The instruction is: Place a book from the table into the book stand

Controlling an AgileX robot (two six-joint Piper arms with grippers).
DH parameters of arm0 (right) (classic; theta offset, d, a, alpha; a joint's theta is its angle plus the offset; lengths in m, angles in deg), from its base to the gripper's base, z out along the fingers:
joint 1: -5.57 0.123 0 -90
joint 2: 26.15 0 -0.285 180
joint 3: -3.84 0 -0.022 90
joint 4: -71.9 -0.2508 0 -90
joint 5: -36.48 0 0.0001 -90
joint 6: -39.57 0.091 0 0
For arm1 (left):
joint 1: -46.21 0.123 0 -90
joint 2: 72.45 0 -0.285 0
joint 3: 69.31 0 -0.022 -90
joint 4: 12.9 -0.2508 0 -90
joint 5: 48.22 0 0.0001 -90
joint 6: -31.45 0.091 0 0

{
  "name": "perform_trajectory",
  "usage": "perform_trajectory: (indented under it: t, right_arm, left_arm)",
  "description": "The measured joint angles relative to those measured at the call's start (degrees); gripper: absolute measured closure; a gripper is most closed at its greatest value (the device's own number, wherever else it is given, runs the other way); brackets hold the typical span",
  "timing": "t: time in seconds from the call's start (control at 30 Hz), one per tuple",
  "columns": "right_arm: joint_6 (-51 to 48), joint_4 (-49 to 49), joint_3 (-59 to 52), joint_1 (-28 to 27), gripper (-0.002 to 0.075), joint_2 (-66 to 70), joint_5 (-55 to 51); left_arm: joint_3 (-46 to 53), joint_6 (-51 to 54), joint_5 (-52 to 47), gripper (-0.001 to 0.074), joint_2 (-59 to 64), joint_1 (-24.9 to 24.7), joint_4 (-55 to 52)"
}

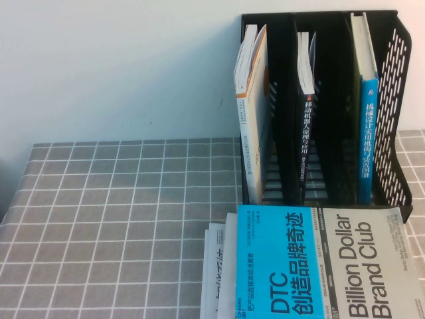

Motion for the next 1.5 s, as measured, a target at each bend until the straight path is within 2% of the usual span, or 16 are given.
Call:
perform_trajectory:
  t: [0.13,0.33,0.47,0.63,0.83,1.03,1.23,1.5]
  right_arm:
    - [-0.19,-2.14,6.9,0.0,0.0731,6.74,-13.44]
    - [-1.23,-11.24,12.18,0.0,0.0731,21.56,-25.37]
    - [-6.52,-16.74,12.31,0.0,0.0731,34.03,-26.28]
    - [-13.78,-24.2,12.35,0.0,0.0731,47.18,-20.6]
    - [-23.02,-34.18,12.44,0.0,0.0731,63.43,-11.77]
    - [-36.26,-47.73,12.57,0.0,0.0731,73.53,-10.93]
    - [-46.54,-58.65,12.62,0.0,0.0731,76.67,-12.61]
    - [-50.13,-64.45,12.62,0.0,0.0731,76.67,-15.29]
  left_arm:
    - [-5.45,8.85,-8.96,0.0738,4.97,0.0,11.1]
    - [-2.14,16.22,-11.28,0.0738,10.65,0.0,29.96]
    - [-1.79,26.76,-16.37,0.0738,17.4,0.0,41.93]
    - [-1.79,37.83,-21.84,0.0738,26.91,0.0,53.64]
    - [-1.67,41.7,-21.93,0.0738,33.18,0.0,56.46]
    - [-1.67,42.15,-21.93,0.0738,34.48,0.0,56.7]
    - [-1.67,42.28,-20.78,0.0738,34.48,0.0,57.04]
    - [-1.67,43.63,-19.04,0.0738,35.06,0.0,62.01]
